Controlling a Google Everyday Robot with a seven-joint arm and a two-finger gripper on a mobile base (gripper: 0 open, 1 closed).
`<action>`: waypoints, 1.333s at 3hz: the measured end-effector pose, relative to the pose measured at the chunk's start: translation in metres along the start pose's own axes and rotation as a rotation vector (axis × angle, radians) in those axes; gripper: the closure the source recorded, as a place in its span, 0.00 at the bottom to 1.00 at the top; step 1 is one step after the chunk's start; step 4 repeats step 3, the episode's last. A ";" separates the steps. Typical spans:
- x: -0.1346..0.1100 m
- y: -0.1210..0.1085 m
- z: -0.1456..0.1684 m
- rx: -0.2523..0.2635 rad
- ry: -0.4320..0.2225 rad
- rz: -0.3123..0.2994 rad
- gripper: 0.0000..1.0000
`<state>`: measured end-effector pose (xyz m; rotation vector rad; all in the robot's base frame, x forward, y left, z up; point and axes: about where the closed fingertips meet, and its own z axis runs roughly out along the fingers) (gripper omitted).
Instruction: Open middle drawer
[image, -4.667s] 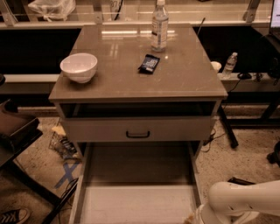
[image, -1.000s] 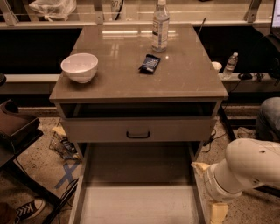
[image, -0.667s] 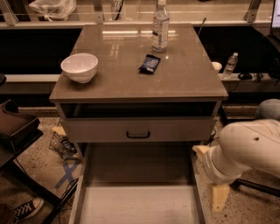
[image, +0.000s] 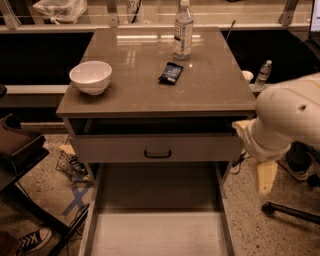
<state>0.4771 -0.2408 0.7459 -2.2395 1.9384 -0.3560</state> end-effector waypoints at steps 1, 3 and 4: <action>0.032 -0.040 -0.034 0.043 -0.016 0.073 0.00; 0.078 -0.073 -0.143 0.215 -0.166 0.202 0.00; 0.078 -0.073 -0.143 0.215 -0.166 0.202 0.00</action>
Offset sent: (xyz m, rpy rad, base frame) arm 0.0623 -0.0741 0.2067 0.3492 -0.2533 -0.1766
